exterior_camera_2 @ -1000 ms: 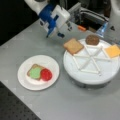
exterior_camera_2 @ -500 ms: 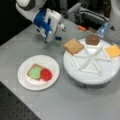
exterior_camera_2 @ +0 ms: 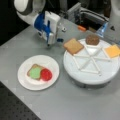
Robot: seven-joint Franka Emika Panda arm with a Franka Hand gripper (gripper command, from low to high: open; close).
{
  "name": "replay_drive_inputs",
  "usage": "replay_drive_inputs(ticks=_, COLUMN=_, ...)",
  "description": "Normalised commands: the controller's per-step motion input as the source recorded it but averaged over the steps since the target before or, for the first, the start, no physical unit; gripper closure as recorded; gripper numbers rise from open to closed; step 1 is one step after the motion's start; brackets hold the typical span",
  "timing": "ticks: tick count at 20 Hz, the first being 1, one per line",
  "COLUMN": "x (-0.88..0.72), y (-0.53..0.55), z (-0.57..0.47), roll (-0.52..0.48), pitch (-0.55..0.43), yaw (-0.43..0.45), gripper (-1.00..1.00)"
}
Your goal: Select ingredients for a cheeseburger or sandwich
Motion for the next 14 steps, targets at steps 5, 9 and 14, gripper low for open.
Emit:
replay_drive_inputs(ticks=5, x=0.13, y=0.16, z=-0.05, roll=0.315, pitch=0.036, yaw=-0.206, gripper=-1.0)
replay_drive_inputs(ticks=9, x=0.13, y=0.17, z=-0.04, roll=0.178, pitch=0.019, yaw=-0.198, gripper=-1.0)
replay_drive_inputs(ticks=14, x=0.16, y=0.14, z=0.01, roll=0.008, pitch=0.029, yaw=-0.192, gripper=-1.0)
